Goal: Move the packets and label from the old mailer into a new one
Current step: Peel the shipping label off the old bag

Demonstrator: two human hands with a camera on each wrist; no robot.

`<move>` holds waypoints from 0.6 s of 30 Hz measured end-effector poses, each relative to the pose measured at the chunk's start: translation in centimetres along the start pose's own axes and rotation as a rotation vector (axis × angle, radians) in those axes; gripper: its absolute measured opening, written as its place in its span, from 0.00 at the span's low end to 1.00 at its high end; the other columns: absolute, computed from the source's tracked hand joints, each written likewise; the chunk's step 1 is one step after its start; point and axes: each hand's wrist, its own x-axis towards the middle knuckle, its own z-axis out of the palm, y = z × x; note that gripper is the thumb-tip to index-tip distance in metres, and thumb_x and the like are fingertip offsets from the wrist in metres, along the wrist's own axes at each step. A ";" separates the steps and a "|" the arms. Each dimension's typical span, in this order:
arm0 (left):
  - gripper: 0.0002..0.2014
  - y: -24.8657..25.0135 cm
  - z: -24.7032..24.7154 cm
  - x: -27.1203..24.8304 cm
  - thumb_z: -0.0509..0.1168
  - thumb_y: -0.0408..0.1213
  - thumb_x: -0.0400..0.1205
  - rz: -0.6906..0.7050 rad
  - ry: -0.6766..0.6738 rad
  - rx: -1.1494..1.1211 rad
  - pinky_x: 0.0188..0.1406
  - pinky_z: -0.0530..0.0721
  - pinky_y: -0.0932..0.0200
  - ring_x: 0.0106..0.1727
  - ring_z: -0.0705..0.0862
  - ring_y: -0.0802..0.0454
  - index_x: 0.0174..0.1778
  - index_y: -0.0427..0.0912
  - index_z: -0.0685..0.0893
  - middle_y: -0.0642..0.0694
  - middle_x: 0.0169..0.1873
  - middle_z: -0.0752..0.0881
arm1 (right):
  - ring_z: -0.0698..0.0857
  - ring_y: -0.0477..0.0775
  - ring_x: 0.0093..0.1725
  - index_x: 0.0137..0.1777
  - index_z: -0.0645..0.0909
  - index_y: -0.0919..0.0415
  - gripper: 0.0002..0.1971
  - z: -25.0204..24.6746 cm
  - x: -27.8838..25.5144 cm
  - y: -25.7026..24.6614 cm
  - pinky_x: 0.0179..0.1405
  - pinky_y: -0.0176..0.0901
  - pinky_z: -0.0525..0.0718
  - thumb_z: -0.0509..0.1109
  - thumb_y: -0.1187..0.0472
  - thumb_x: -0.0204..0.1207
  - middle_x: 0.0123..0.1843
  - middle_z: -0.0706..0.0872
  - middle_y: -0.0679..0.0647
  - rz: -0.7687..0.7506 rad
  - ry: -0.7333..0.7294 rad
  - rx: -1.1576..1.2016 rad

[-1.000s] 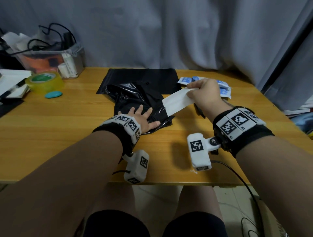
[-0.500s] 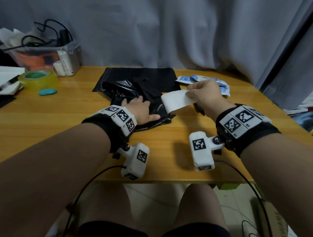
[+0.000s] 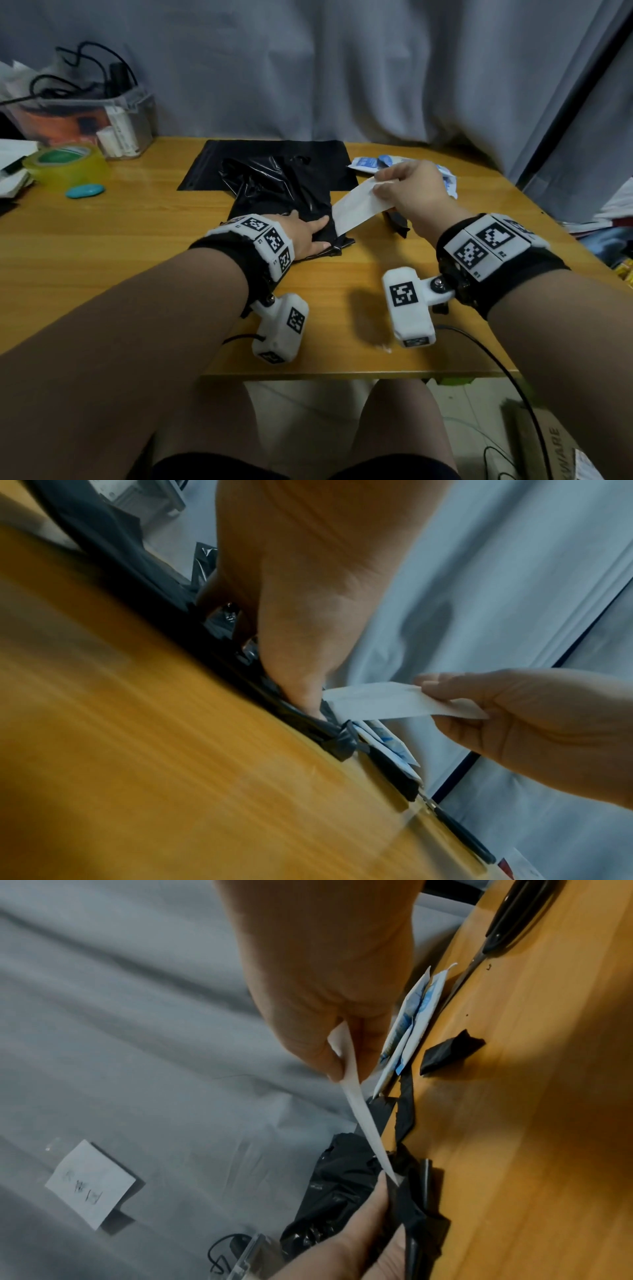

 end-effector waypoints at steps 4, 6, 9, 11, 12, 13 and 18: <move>0.28 0.4 -0.3 -0.2 0.42 0.54 0.88 -0.017 -0.043 0.170 0.79 0.55 0.37 0.82 0.49 0.32 0.80 0.61 0.33 0.43 0.82 0.37 | 0.82 0.53 0.57 0.63 0.84 0.62 0.15 0.1 -0.2 -0.1 0.61 0.45 0.82 0.70 0.66 0.77 0.60 0.83 0.56 -0.057 0.028 -0.083; 0.28 0.5 -0.5 -0.3 0.42 0.50 0.89 -0.003 -0.059 0.244 0.78 0.54 0.38 0.82 0.49 0.33 0.80 0.60 0.33 0.45 0.82 0.35 | 0.82 0.54 0.59 0.62 0.84 0.62 0.14 0.1 -0.2 -0.1 0.62 0.45 0.82 0.70 0.66 0.77 0.62 0.84 0.57 -0.067 0.039 -0.097; 0.29 0.5 -0.6 -0.1 0.43 0.50 0.89 0.004 -0.084 0.286 0.77 0.56 0.37 0.82 0.48 0.33 0.79 0.61 0.31 0.41 0.81 0.33 | 0.83 0.56 0.60 0.61 0.85 0.61 0.14 -0.1 -0.2 0.0 0.62 0.49 0.83 0.70 0.66 0.76 0.62 0.84 0.58 -0.049 0.044 -0.103; 0.29 0.5 -0.5 -0.1 0.43 0.53 0.88 -0.013 -0.092 0.269 0.78 0.55 0.36 0.82 0.48 0.33 0.78 0.62 0.29 0.39 0.81 0.33 | 0.83 0.57 0.61 0.61 0.85 0.60 0.14 -0.3 -0.2 0.2 0.63 0.50 0.83 0.72 0.66 0.75 0.62 0.84 0.58 -0.028 0.056 -0.090; 0.30 0.5 -0.4 0.0 0.42 0.55 0.88 -0.021 -0.094 0.244 0.78 0.55 0.36 0.82 0.48 0.32 0.78 0.62 0.29 0.38 0.81 0.34 | 0.83 0.57 0.60 0.61 0.85 0.60 0.14 -0.3 -0.2 0.2 0.62 0.50 0.84 0.72 0.65 0.75 0.62 0.84 0.58 -0.016 0.058 -0.079; 0.30 0.5 -0.4 0.0 0.42 0.57 0.87 -0.028 -0.094 0.220 0.79 0.56 0.36 0.82 0.49 0.32 0.77 0.62 0.28 0.37 0.81 0.34 | 0.83 0.56 0.60 0.61 0.85 0.60 0.15 -0.4 -0.2 0.3 0.62 0.50 0.84 0.73 0.65 0.75 0.62 0.83 0.58 -0.009 0.059 -0.071; 0.32 0.1 -0.3 0.2 0.41 0.64 0.83 -0.053 -0.078 0.121 0.78 0.56 0.34 0.81 0.50 0.30 0.77 0.64 0.29 0.38 0.82 0.35 | 0.83 0.54 0.55 0.61 0.85 0.62 0.14 -0.5 -0.2 0.2 0.57 0.45 0.85 0.73 0.67 0.75 0.58 0.84 0.58 0.008 0.051 -0.031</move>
